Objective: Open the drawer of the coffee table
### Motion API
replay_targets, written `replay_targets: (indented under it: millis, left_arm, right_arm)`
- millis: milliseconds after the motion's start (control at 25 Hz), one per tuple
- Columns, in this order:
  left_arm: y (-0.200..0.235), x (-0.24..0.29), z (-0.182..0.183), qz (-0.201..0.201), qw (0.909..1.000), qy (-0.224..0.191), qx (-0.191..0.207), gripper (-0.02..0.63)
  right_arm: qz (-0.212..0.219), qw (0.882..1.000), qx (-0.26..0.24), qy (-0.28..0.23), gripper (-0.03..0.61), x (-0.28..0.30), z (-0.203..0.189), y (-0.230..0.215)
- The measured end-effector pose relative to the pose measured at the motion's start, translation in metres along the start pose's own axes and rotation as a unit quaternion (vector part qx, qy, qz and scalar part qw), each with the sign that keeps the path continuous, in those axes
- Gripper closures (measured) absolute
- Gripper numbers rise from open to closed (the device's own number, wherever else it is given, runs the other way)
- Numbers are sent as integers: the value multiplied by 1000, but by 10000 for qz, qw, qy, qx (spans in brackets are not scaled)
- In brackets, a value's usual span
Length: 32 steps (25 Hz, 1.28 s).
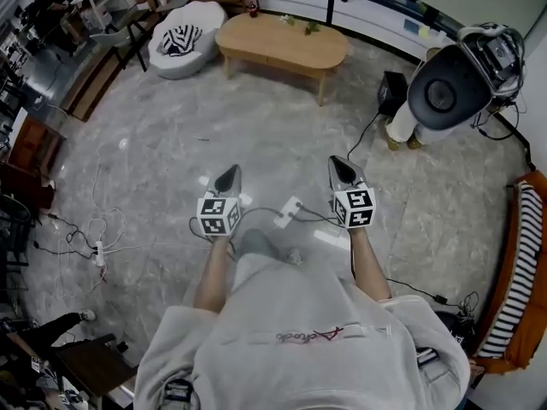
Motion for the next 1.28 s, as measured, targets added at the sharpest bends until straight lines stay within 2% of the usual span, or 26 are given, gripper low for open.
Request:
replay_targets:
  millis: [400, 720, 1040, 1280]
  left_arm:
    - [23, 28, 5, 57, 10000, -40, -3, 612]
    - [48, 72, 5, -32, 10000, -25, -59, 612]
    - [107, 135, 16, -64, 9998, -24, -201, 612]
    - [164, 176, 42, -54, 9996, -44, -274, 612]
  right_arm:
    - [113, 9999, 60, 14, 574, 37, 3, -8]
    - [146, 9997, 78, 168, 574, 85, -2, -16]
    - [161, 9993, 5, 334, 574, 167, 11, -26]
    - [176, 9990, -97, 393, 574, 238, 42, -27]
Point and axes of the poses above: the fingertips, and each gripper's own axes: x forward along the fingers, y to its left, z out of its top, the point moved 1 cm from there along -x, backward along the fingers, and after that the axes turned 4 degrees about z, right-handed, at the moved point
